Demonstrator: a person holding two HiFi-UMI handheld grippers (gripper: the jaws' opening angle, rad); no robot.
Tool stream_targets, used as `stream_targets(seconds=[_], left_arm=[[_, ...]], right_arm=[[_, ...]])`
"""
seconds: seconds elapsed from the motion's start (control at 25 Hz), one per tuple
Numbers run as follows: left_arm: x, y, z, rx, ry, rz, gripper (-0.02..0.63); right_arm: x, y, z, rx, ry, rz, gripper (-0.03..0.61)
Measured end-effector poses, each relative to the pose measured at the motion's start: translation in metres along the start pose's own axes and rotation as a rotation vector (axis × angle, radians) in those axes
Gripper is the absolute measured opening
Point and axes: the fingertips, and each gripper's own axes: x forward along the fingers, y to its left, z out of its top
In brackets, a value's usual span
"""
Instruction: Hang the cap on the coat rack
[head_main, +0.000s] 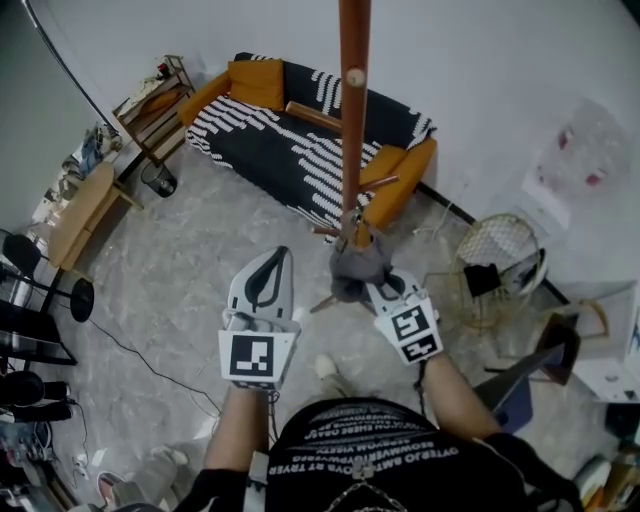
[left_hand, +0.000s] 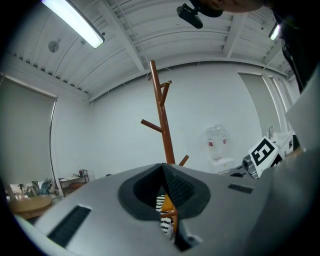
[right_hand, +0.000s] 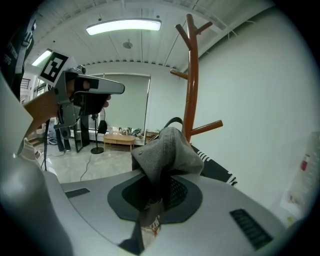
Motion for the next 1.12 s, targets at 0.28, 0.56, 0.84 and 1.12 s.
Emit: stream_targets(seconds=[0.28, 0.56, 0.84, 1.12], left_arm=[[0.007, 0.007, -0.017, -0.010, 0.028, -0.017, 0.002], [0.011, 0.015, -0.026, -0.012, 0.044, -0.026, 0.002], [0.012, 0.022, -0.031, -0.016, 0.050, -0.032, 0.002], [0.012, 0.023, -0.031, -0.010, 0.051, -0.031, 0.002]], right_arm=[[0.026, 0.002, -0.025, 0.039, 0.046, -0.012, 0.023], [0.048, -0.001, -0.048, 0.052, 0.108, -0.021, 0.023], [0.065, -0.003, -0.059, 0.066, 0.149, -0.030, 0.023], [0.070, -0.007, -0.078, 0.075, 0.204, -0.048, 0.023]])
